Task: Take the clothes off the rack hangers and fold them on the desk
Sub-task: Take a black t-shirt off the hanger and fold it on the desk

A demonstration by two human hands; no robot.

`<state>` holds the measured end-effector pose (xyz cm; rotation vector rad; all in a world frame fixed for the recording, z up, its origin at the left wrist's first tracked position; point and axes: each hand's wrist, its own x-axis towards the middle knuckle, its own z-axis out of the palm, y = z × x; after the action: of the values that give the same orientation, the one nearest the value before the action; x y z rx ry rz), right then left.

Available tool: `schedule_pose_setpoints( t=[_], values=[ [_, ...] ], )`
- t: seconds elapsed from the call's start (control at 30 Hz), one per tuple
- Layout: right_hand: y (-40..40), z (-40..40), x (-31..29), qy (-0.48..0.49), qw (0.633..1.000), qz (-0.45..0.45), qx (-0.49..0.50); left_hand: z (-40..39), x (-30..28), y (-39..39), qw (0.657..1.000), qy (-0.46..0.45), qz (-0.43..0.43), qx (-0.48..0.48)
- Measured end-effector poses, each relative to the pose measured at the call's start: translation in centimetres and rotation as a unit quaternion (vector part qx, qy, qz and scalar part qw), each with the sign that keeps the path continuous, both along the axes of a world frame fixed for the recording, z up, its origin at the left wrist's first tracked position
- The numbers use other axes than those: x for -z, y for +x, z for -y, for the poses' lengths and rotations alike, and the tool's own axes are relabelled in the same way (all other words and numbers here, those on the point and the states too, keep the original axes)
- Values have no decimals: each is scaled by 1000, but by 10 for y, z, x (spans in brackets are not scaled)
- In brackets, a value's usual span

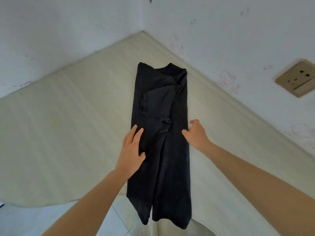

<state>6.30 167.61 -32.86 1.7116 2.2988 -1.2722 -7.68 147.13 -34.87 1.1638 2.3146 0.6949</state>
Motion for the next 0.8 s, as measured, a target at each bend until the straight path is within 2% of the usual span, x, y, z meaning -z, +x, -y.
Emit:
schedule_pose_setpoints(
  t=[0.07, 0.2, 0.33, 0.5, 0.57, 0.67, 0.8],
  values=[
    [17, 27, 0, -31, 999, 7, 30, 18, -4, 11, 992, 39, 85, -87],
    [49, 76, -2, -108, 990, 28, 83, 47, -17, 27, 952, 49, 220, -207],
    [75, 114, -6, -162, 980, 42, 103, 67, -19, 34, 917, -27, 296, -265],
    [99, 146, -10, -257, 961, 4, 108, 93, -24, 50, 920, -108, 321, -199],
    [104, 152, -13, -263, 960, -19, 93, 99, -32, 55, 919, -85, 358, -142],
    [108, 161, -19, -251, 960, -60, 105, 109, -44, 62, 895, -47, 438, -68],
    [115, 169, -24, -308, 928, -135, 161, 123, -43, 71, 898, -84, 429, 51]
  ],
)
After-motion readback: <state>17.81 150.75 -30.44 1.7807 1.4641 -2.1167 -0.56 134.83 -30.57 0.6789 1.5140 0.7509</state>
